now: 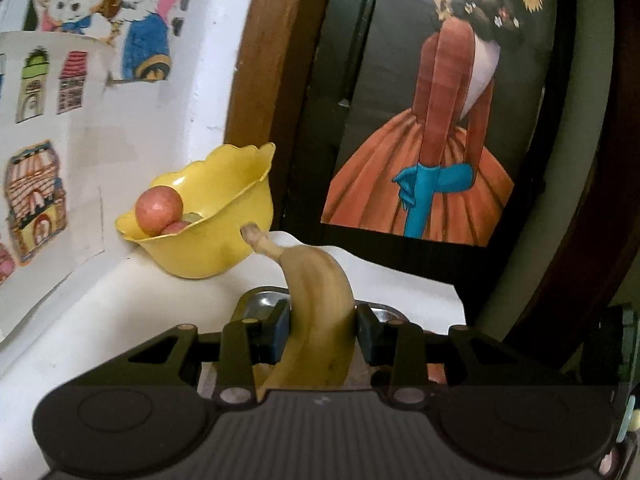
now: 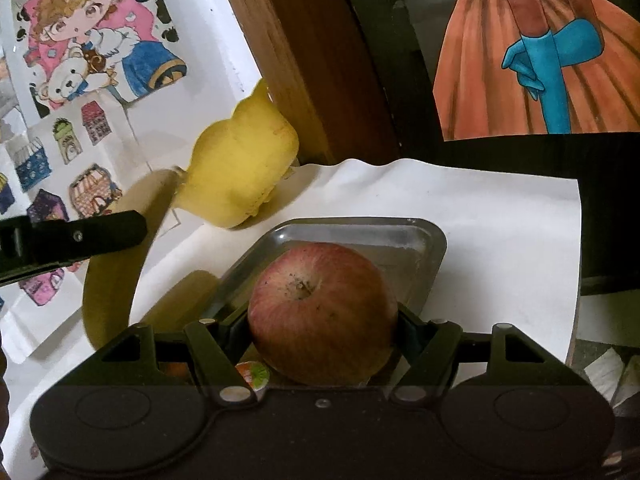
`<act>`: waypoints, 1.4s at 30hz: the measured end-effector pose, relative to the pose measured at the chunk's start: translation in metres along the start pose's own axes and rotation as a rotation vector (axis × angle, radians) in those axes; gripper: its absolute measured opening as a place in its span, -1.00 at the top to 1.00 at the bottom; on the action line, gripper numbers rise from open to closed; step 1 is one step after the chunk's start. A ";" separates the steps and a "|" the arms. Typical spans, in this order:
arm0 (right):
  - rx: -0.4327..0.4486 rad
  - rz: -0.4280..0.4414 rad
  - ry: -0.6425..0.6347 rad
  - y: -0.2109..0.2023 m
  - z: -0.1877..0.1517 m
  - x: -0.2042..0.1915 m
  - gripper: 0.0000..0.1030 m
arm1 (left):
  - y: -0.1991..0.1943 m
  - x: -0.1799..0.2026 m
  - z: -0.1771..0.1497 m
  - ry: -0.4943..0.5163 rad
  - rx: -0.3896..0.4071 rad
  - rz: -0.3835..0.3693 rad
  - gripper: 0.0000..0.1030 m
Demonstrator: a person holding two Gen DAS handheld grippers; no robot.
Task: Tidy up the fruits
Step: 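Lower the apple and banana into the tray and open both grippers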
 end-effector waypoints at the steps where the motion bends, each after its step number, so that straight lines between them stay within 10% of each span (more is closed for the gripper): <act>1: -0.001 -0.003 -0.002 0.002 0.000 0.001 -0.40 | 0.004 0.000 -0.002 0.004 0.001 0.001 0.24; 22: 0.040 -0.013 -0.063 0.004 -0.002 -0.009 -0.54 | 0.032 -0.015 -0.026 -0.077 -0.072 -0.010 0.25; 33: 0.124 -0.036 -0.116 -0.037 -0.003 -0.032 -0.79 | -0.012 -0.016 -0.016 -0.103 0.034 0.006 -0.65; 42: 0.216 -0.053 -0.139 -0.090 -0.005 -0.056 -0.98 | -0.063 -0.019 -0.010 -0.117 0.135 0.029 -0.97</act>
Point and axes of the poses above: each gripper's, at about its wrist camera, not at the fingertips, and y roughly the way its jaws point, x to its right, z to its top, the point moved 4 cm from there along y, roughly the way its jaws point, and after that the axes turned 4 degrees about -z, right-handed, at the moved point
